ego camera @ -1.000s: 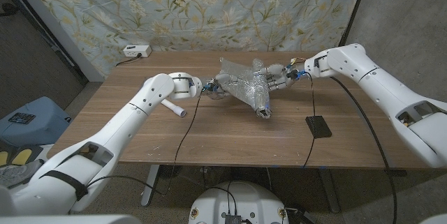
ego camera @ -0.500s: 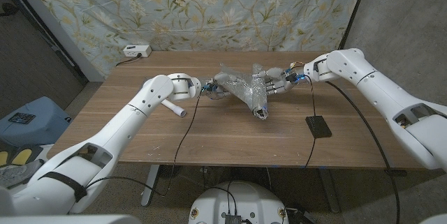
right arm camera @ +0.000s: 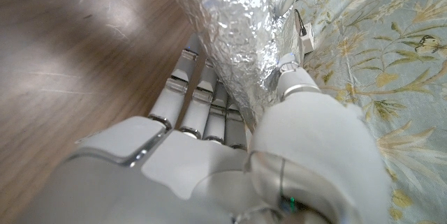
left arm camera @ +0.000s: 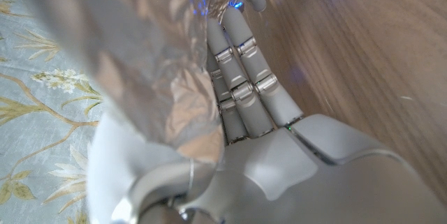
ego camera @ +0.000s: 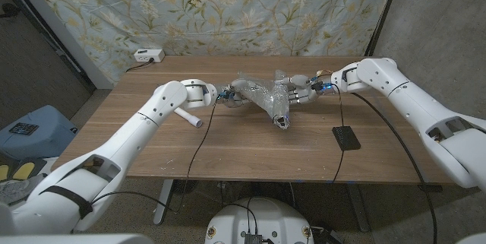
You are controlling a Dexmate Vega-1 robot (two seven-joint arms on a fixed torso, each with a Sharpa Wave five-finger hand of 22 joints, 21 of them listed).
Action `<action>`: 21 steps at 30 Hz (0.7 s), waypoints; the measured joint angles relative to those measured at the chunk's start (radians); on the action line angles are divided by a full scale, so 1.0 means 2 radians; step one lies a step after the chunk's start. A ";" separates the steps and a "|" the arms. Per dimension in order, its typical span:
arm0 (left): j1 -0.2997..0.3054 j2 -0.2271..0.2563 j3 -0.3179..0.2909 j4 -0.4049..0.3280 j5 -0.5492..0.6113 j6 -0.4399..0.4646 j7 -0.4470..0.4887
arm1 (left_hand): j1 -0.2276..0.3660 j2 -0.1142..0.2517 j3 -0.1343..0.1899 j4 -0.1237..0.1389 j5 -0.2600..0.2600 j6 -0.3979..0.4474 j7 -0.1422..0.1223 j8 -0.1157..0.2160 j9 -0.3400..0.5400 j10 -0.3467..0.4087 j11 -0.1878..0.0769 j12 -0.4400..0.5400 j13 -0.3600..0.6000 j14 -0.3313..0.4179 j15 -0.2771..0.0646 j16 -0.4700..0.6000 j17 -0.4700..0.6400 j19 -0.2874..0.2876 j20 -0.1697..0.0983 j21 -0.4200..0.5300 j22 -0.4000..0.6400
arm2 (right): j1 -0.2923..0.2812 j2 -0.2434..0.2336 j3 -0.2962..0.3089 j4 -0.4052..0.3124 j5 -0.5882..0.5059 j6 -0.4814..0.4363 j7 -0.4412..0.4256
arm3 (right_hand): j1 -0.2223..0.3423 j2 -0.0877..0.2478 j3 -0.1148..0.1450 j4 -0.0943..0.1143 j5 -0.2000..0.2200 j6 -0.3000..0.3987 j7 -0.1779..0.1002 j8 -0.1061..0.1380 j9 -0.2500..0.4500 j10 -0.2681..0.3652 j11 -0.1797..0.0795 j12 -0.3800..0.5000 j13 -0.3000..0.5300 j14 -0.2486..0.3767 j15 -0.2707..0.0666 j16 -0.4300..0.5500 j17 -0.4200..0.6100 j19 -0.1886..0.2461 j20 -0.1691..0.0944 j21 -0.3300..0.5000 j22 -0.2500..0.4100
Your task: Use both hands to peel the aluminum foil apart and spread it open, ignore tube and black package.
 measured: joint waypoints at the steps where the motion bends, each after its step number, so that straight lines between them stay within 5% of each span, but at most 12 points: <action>1: 0.000 0.001 0.000 0.000 0.000 0.000 0.000 | 0.000 0.000 0.000 0.000 0.000 0.000 0.000 0.000 0.000 0.000 0.000 0.000 0.000 0.000 0.000 0.000 0.000 0.000 0.000 0.000 0.000 | 0.000 0.000 0.001 0.001 0.001 0.000 0.000 | -0.002 -0.002 0.000 0.000 0.000 -0.001 -0.001 -0.001 0.000 -0.001 0.001 0.000 -0.001 0.000 0.000 0.000 -0.002 0.000 0.000 0.000 0.000; 21: 0.000 0.007 -0.003 -0.001 0.003 -0.002 -0.007 | 0.003 -0.003 -0.001 0.001 0.000 0.001 -0.001 -0.004 0.008 -0.003 -0.003 0.004 -0.003 0.000 0.000 -0.004 0.004 -0.005 0.000 0.007 0.000 | -0.020 0.016 0.032 0.033 0.048 0.002 -0.007 | -0.017 -0.006 -0.003 0.005 -0.001 -0.026 -0.004 -0.006 -0.010 -0.012 0.011 -0.010 -0.010 -0.004 0.004 -0.014 -0.007 0.003 0.003 0.000 0.000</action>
